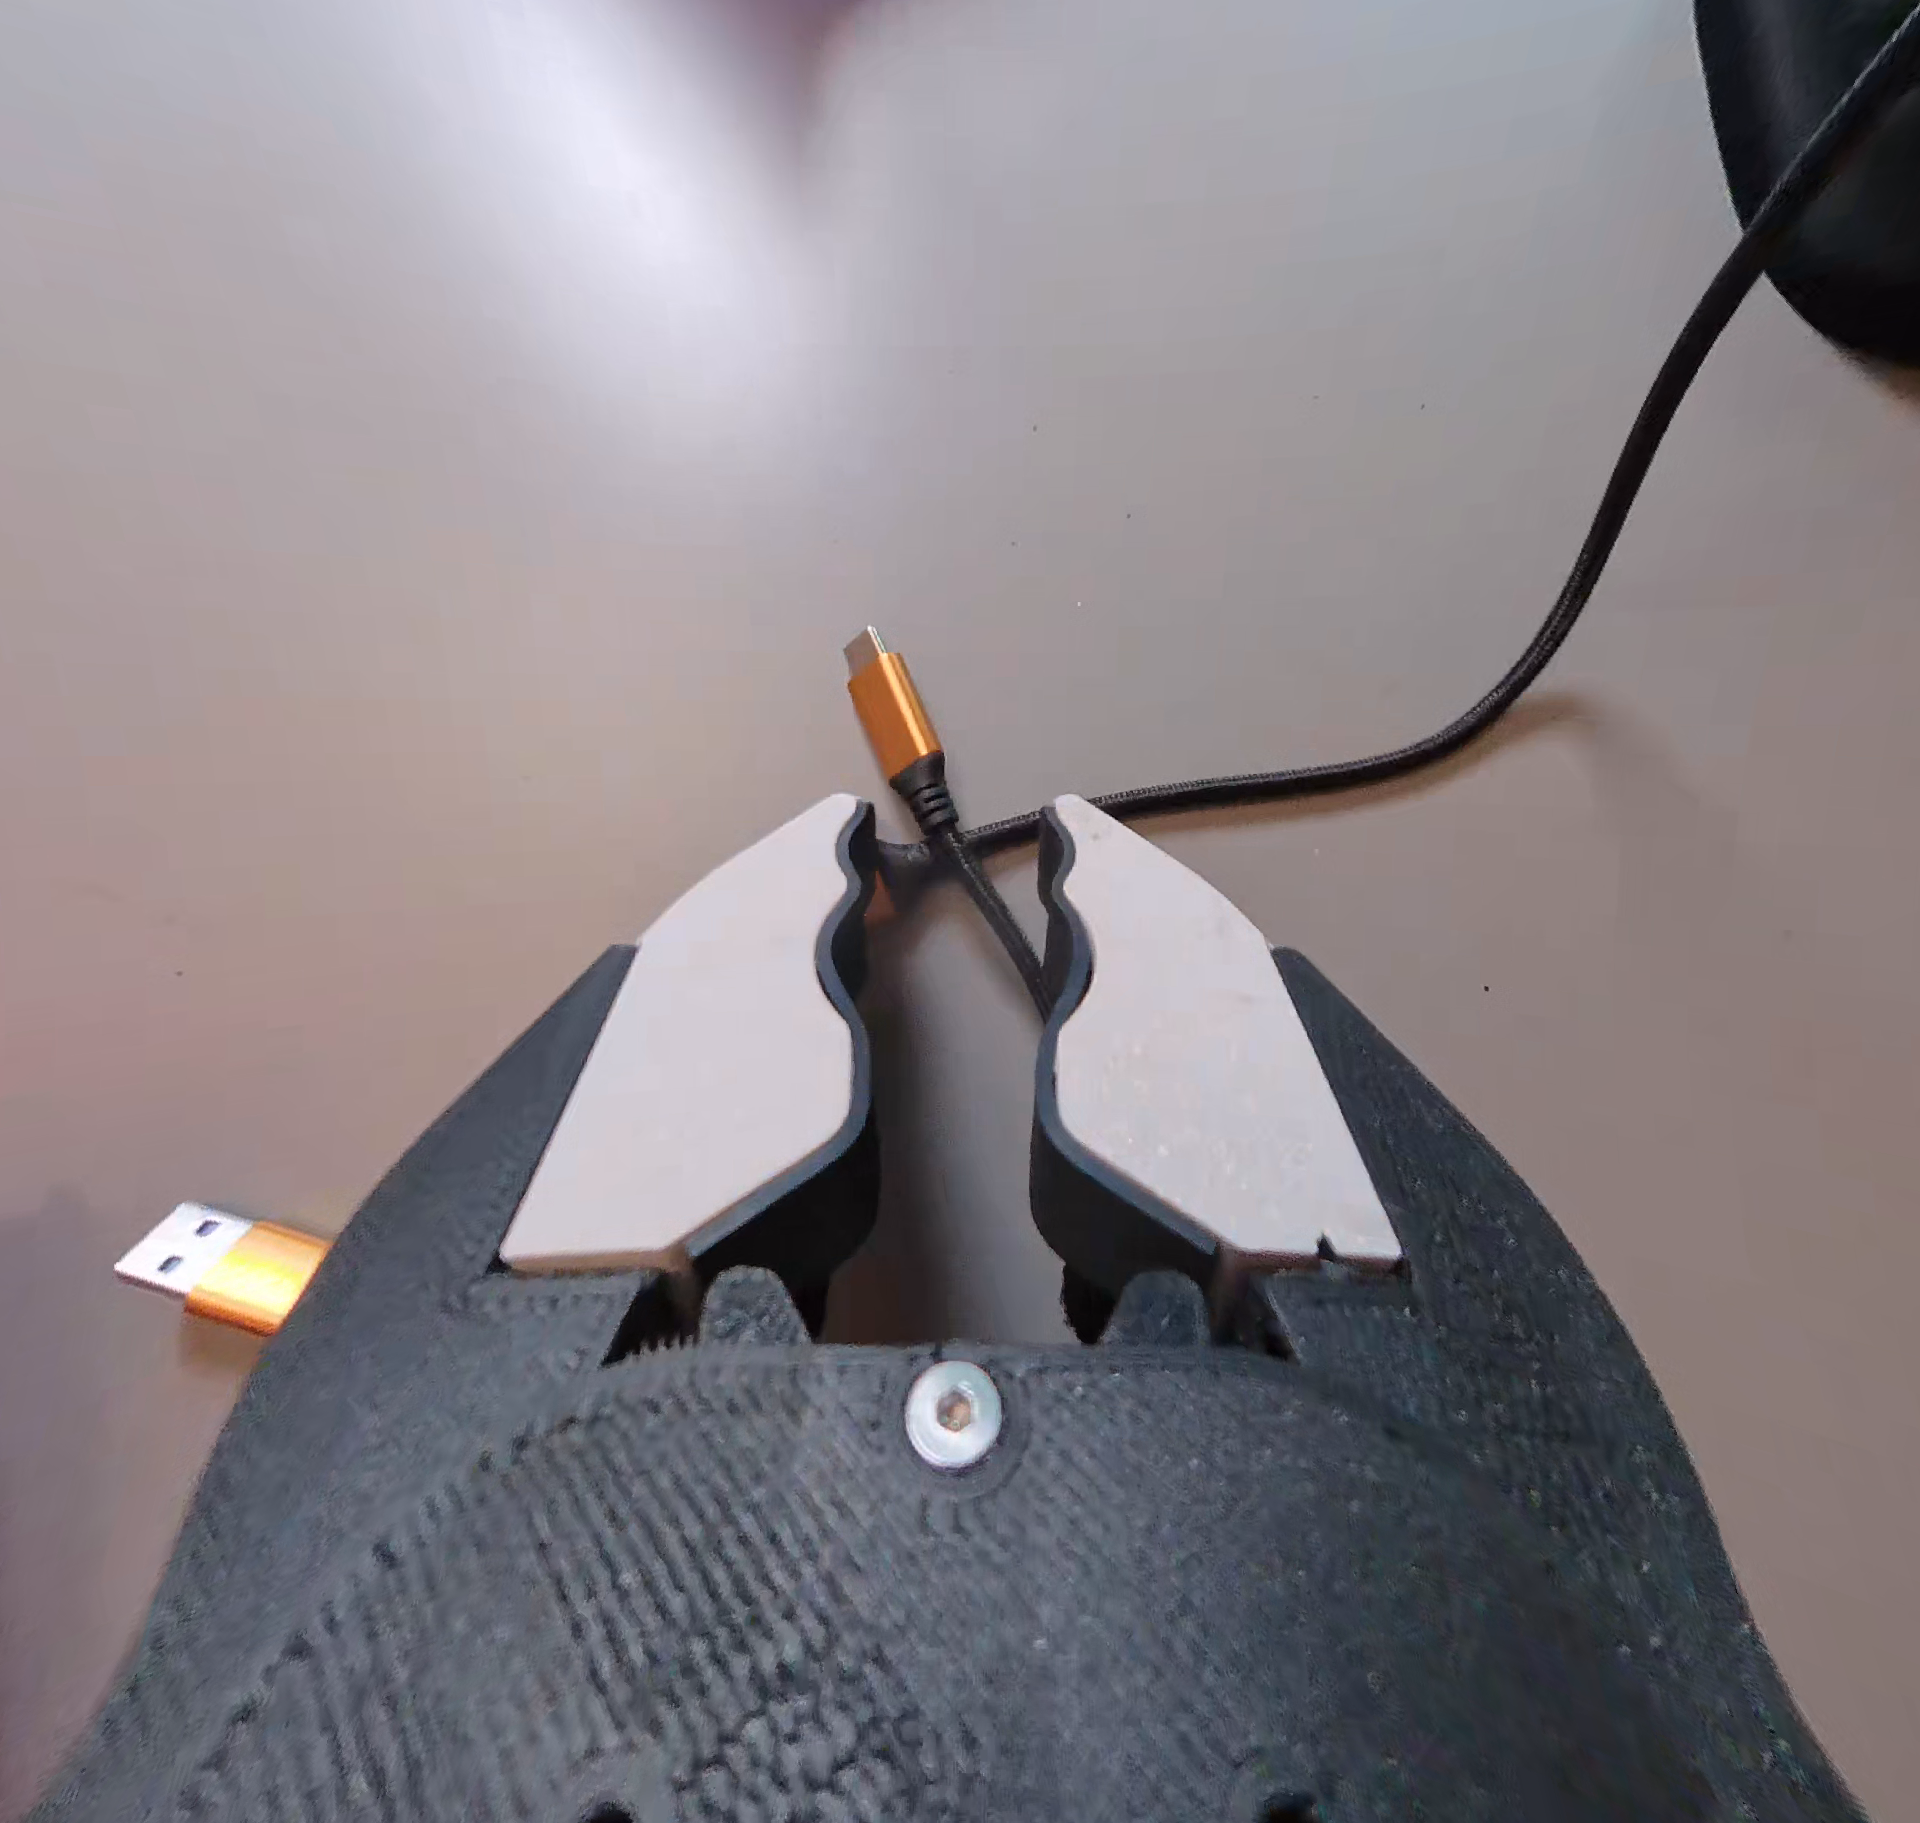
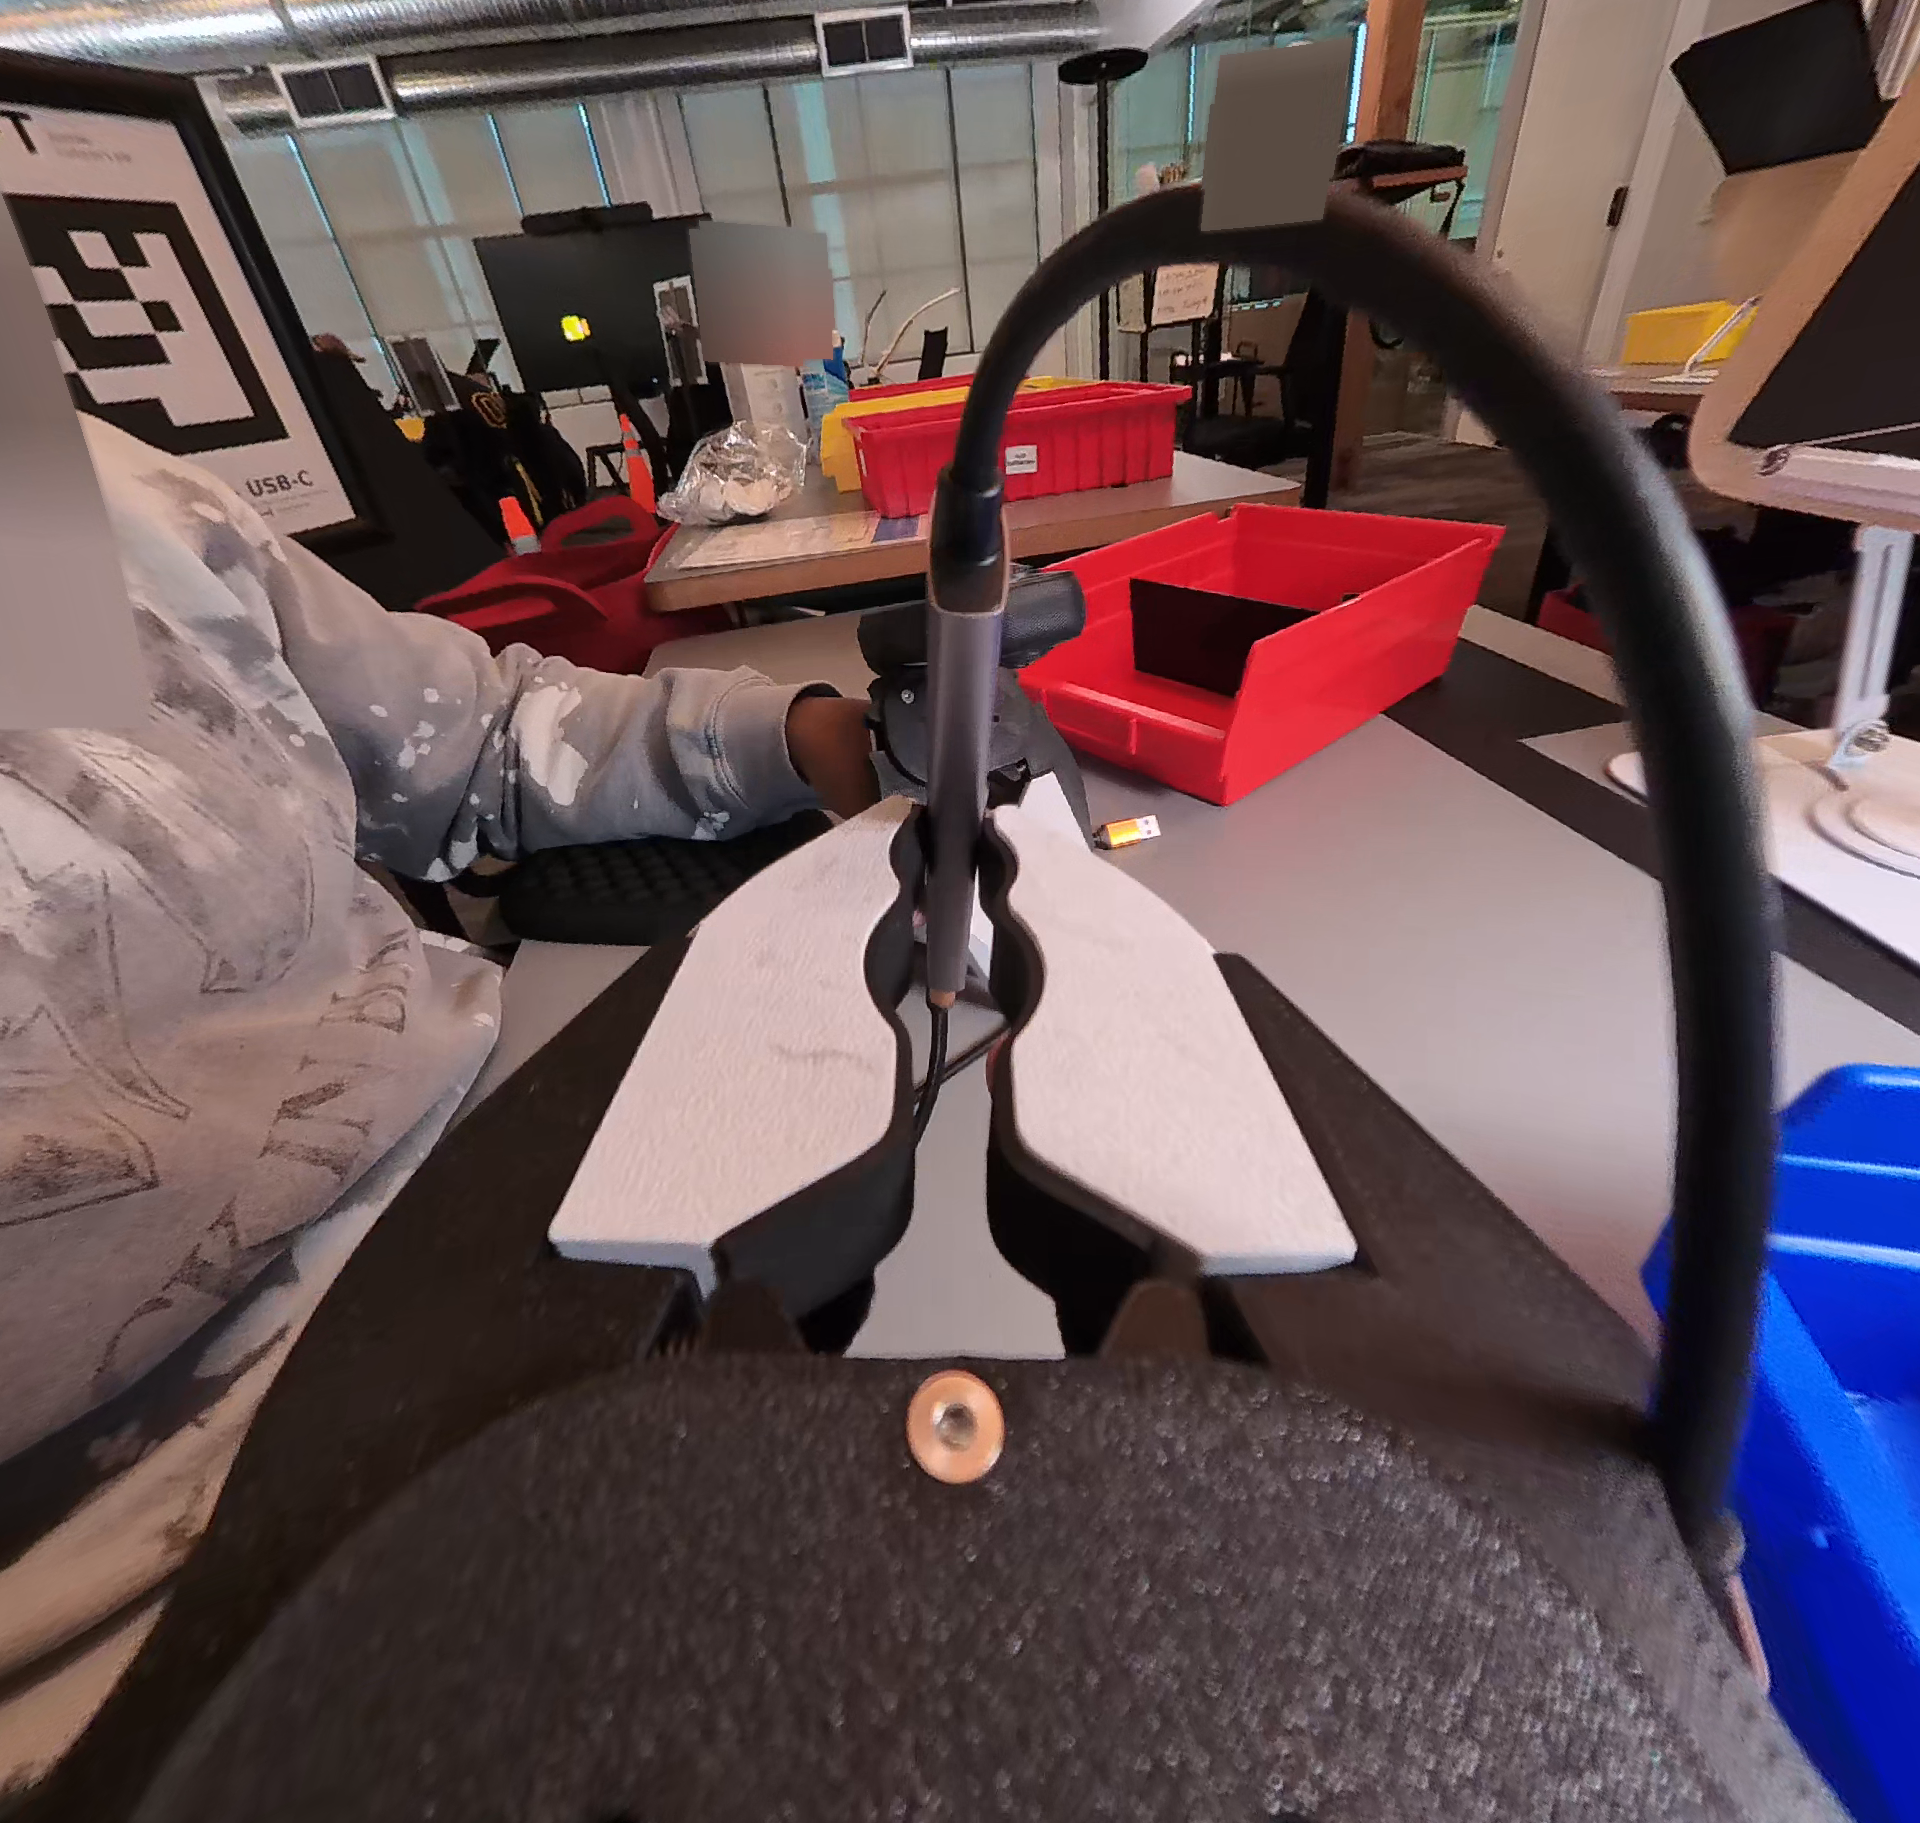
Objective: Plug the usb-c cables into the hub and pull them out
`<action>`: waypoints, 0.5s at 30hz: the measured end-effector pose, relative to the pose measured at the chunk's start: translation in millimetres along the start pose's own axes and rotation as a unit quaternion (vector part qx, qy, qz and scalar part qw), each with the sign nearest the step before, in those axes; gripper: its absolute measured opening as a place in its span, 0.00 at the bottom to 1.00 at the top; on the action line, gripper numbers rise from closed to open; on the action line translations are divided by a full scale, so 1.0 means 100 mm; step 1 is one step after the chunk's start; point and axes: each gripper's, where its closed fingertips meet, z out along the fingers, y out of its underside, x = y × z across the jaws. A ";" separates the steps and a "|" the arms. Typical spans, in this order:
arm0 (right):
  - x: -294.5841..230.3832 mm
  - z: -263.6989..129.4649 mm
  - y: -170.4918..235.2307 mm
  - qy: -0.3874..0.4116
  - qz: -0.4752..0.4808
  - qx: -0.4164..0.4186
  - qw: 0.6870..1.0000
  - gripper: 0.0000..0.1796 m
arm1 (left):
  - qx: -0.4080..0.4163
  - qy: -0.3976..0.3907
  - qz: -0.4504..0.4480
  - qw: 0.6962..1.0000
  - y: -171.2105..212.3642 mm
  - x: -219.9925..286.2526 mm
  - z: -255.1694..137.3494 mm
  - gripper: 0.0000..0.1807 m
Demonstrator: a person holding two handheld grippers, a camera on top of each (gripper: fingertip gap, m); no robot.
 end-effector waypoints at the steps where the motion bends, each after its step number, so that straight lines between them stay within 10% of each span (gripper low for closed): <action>1: -0.01 0.01 0.00 -0.003 0.000 0.000 1.000 0.05 | 0.000 -0.003 0.001 1.000 0.00 0.00 0.00 0.16; 15: -0.05 0.06 0.19 -0.032 -0.004 -0.039 0.999 0.05 | 0.088 0.040 -0.038 0.995 -0.28 -0.09 -0.36 0.04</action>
